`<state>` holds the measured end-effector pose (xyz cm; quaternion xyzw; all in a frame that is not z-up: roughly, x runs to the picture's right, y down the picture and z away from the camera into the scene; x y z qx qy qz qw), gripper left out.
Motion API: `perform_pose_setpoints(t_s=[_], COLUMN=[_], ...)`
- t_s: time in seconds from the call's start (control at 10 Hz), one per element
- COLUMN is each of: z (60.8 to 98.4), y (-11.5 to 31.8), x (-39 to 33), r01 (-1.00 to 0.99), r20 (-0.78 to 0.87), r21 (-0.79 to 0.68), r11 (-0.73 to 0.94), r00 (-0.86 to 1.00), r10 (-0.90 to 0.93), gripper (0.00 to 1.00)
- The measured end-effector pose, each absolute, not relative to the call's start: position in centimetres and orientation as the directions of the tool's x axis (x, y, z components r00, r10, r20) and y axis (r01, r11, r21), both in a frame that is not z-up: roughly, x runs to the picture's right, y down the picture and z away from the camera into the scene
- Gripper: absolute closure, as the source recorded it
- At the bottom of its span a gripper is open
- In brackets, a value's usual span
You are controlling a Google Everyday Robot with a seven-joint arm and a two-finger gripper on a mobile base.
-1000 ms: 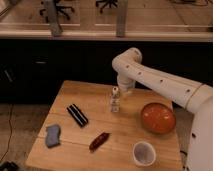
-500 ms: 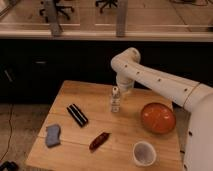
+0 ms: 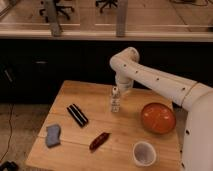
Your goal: Knock the bottle over
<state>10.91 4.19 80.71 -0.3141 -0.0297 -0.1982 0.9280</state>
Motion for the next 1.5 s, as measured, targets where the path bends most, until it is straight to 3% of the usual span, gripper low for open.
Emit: perform_pose_setpoints(t_s=[1.5], z=[81.64], y=[4.22], x=[10.70], r01=[0.451], r20=[0.226], r21=[-0.573], r11=[0.684], r00=[0.889], r10=[-0.397], gripper=[0.98])
